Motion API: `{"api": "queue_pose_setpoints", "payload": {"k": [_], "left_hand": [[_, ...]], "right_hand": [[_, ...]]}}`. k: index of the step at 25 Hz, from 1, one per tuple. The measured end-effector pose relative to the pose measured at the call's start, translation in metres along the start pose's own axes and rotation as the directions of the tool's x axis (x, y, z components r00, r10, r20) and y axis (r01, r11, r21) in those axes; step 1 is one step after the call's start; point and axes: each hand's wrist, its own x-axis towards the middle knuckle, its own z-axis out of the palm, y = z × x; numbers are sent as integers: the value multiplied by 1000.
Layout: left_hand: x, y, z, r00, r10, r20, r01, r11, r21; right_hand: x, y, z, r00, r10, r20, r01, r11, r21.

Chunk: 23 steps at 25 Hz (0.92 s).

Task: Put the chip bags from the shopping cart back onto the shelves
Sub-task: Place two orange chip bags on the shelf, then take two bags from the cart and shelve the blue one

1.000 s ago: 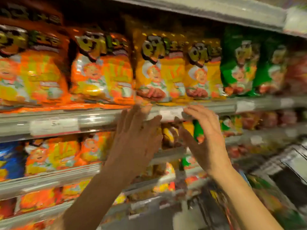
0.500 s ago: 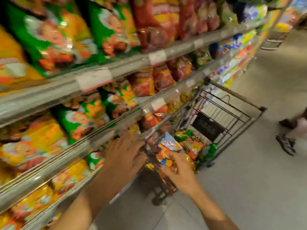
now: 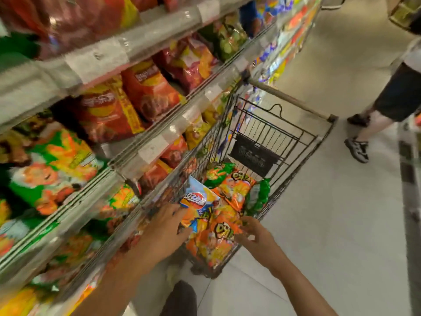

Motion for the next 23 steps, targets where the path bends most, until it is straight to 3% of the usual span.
{"api": "queue_pose_setpoints", "payload": {"k": [7,11,15,20,23], "left_hand": [[116,-37,34,946,-158,283,193,977,-97],[156,-56,58,890,-245,385,320,936,-145],[195,-77,89,827,-341,447,466,861,-205],[243,-101,151,743,-512,430,639,734,-230],[255,-106,178,782,-524,339,607,762,-223]], "right_hand": [[84,-12,-28,976,198,-94,-202,979,-39],[158,0,-50,935,307,-176,-317,948,-28],[251,32,-67,881,448,-156,-459,887,-47],[351,95,-58,676,693,-250,-710,704,33],[378,118,-50,566,786,-247,-778,609,156]]}}
